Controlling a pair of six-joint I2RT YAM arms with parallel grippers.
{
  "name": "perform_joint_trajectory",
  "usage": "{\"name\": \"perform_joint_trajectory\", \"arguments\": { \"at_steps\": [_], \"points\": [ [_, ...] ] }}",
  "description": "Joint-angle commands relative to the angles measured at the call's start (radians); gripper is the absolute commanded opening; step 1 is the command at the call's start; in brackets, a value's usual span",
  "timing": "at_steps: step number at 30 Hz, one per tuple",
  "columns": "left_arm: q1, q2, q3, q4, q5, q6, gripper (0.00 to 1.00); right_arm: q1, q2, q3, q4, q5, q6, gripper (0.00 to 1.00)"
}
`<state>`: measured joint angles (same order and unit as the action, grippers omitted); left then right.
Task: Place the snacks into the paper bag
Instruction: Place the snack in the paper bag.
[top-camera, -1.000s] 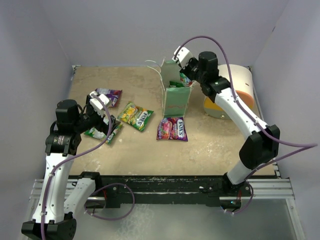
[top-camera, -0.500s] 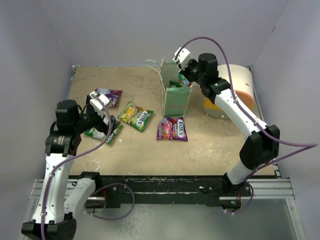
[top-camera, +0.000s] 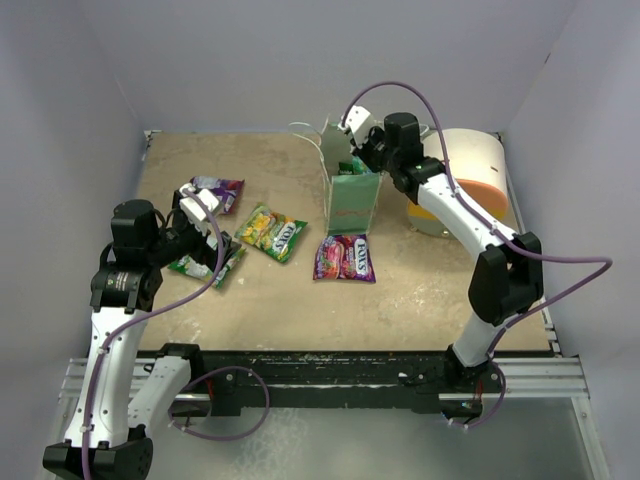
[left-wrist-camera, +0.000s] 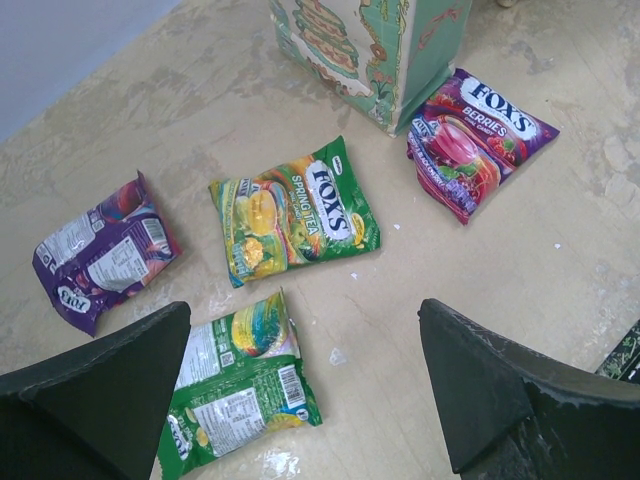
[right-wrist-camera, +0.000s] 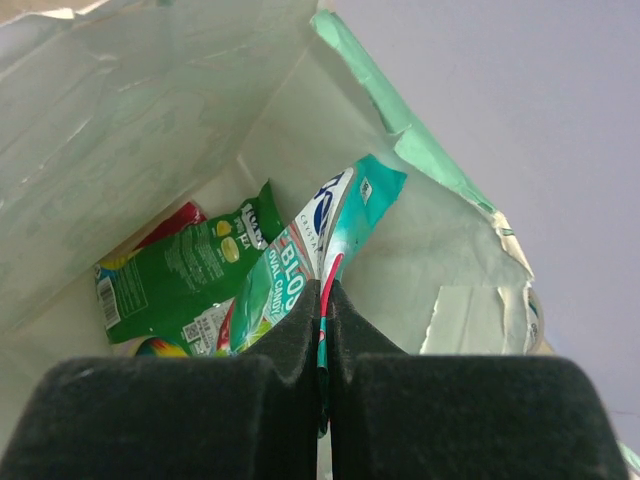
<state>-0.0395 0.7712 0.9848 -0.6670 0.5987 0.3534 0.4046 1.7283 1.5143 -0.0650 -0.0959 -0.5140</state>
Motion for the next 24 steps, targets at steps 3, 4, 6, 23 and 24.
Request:
{"name": "perform_joint_trajectory", "arguments": {
  "at_steps": [3, 4, 6, 23, 24],
  "points": [
    [0.009, -0.013, -0.004, 0.036, 0.024, 0.012, 0.99, -0.004, -0.039, 0.046, 0.064, -0.008, 0.027, 0.0],
    [0.009, -0.014, -0.004, 0.036, 0.025, 0.012, 0.99, -0.004, -0.042, 0.043, 0.07, 0.002, 0.033, 0.0],
    [0.009, -0.016, -0.005, 0.037, 0.027, 0.012, 0.99, -0.005, -0.044, 0.041, 0.085, 0.045, 0.043, 0.0],
    [0.009, -0.021, -0.014, 0.04, 0.029, 0.018, 0.99, -0.004, -0.062, 0.046, 0.213, 0.169, 0.088, 0.0],
    [0.009, -0.022, -0.016, 0.04, 0.029, 0.018, 0.99, -0.004, -0.061, 0.042, 0.215, 0.17, 0.086, 0.0]
  ]
}}
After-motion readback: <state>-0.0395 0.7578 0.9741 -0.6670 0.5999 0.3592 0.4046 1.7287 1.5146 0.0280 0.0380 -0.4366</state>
